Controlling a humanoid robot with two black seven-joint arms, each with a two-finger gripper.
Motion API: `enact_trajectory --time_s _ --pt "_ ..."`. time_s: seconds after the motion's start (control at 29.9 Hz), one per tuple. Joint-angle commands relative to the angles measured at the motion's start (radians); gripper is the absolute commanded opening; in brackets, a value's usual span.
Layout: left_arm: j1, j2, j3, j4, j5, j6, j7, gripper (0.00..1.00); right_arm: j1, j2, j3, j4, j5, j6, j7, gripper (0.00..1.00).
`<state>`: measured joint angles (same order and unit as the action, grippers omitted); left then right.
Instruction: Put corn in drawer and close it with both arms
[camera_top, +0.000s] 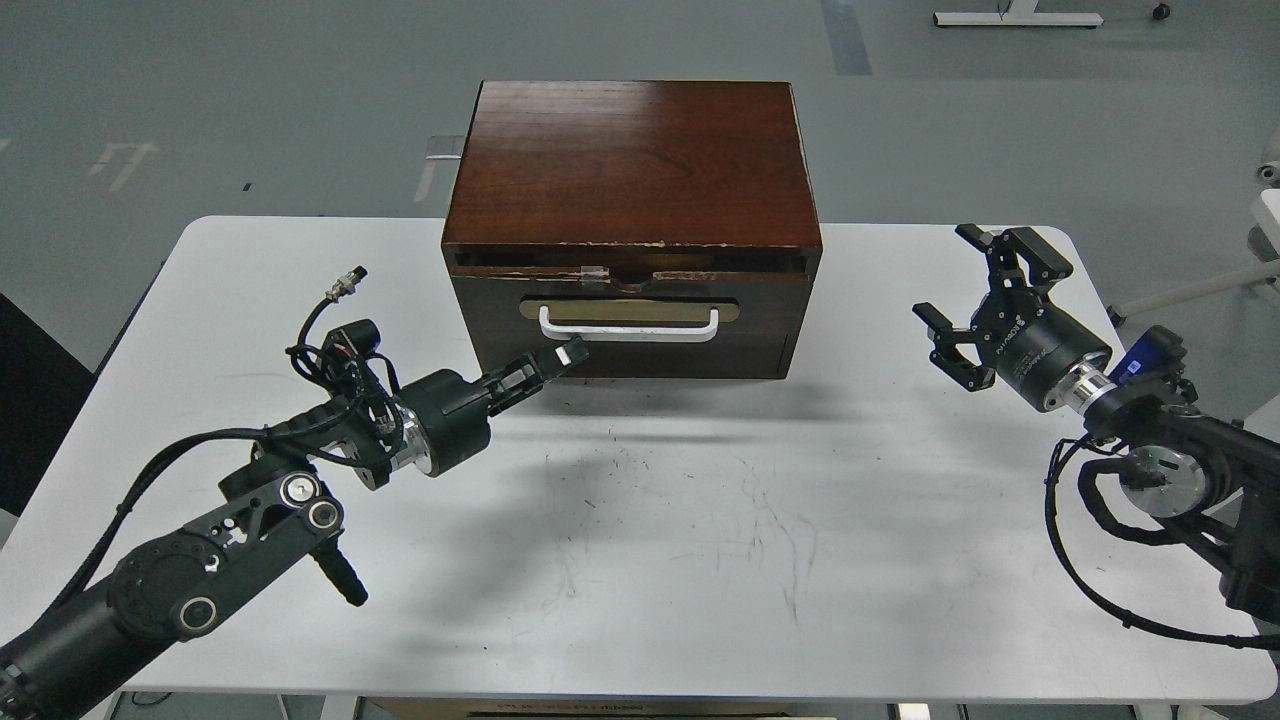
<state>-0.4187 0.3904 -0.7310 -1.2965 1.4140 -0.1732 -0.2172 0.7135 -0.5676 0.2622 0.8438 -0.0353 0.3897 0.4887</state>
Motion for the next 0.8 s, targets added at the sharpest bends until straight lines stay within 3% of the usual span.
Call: enact_trajectory --time_s 0.0,0.5,0.77 --pt "-0.02 -0.01 0.001 0.014 -0.018 0.003 0.009 0.0 0.0 -0.001 0.0 0.0 0.002 0.0 0.0 0.99" --pt "-0.051 -0.011 0.002 0.068 -0.032 0.0 0.012 0.0 -0.005 -0.003 0.0 0.0 0.0 0.001 0.0 0.99" --pt "-0.026 0.021 0.027 0.011 -0.107 -0.061 0.006 0.0 -0.003 -0.008 0.0 0.001 0.0 0.001 0.0 0.99"
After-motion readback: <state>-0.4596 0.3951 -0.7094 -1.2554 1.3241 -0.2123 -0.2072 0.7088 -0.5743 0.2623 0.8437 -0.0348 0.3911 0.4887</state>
